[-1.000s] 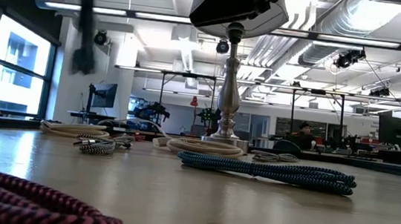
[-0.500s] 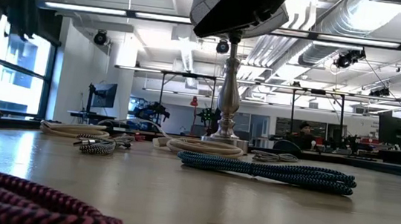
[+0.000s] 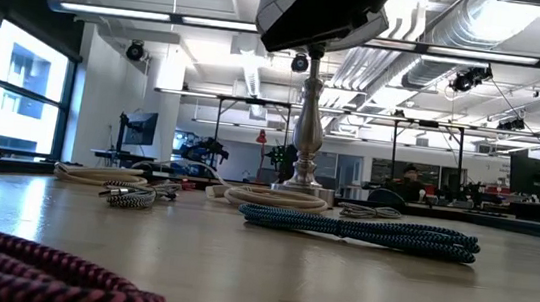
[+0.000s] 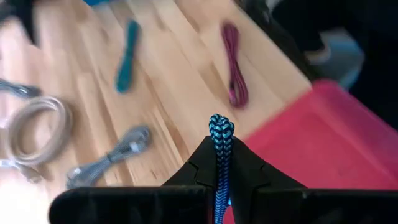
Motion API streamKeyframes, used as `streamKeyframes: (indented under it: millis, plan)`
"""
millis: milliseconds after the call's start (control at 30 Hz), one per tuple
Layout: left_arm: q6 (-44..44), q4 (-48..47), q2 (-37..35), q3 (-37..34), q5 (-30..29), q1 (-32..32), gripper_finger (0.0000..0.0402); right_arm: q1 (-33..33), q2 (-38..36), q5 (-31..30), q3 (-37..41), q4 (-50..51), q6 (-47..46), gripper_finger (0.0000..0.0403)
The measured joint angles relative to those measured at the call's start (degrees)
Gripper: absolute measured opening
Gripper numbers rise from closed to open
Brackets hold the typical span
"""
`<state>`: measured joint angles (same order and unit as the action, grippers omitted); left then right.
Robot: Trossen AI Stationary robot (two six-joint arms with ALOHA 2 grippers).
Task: Pick & Place USB Port
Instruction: Put the top blue and black USB cable into the pink bin, then put the right white and black USB cable into the pink bin
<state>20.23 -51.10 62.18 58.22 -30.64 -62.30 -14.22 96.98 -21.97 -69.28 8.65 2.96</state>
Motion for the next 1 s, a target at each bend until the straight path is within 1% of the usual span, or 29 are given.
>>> streamKeyframes:
  millis: [167, 267, 433, 567, 633, 867, 933, 1000]
  plan:
    - [-0.4, -4.8, 4.0, 1.2, 5.5, 0.0, 0.001, 0.0, 0.0, 0.0, 0.0, -0.4, -1.2, 0.0194]
    - [-0.4, -6.2, 5.8, 1.1, 8.2, 0.0, 0.0019, 0.0, 0.0, 0.0, 0.0, -0.4, -1.7, 0.0194]
    - [-0.4, -3.9, 8.0, 1.1, 12.0, 0.0, 0.0016, 0.0, 0.0, 0.0, 0.0, -0.4, -1.7, 0.0194]
    - [-0.5, -1.5, 9.1, 1.1, 13.4, 0.0, 0.0013, 0.0, 0.0, -0.2, 0.0, -0.4, -1.7, 0.0194]
    - [-0.5, -1.5, 9.5, 1.1, 13.4, 0.0, 0.0022, 0.0, 0.0, -0.3, 0.0, -0.4, -1.7, 0.0194]
    - [-0.3, -1.5, 10.5, 1.1, 11.7, 0.0, 0.0074, 0.0, 0.0, 0.9, 0.0, -0.6, -1.6, 0.0194]
    - [-0.2, -1.5, 10.5, 1.1, 10.1, 0.0, 0.0085, 0.0, 0.0, 0.9, 0.0, -0.6, -1.6, 0.0194]
    - [-0.2, -1.6, 10.5, 1.1, 7.2, 0.0, 0.0094, 0.0, 0.0, 0.9, 0.0, -0.6, -1.6, 0.0194]
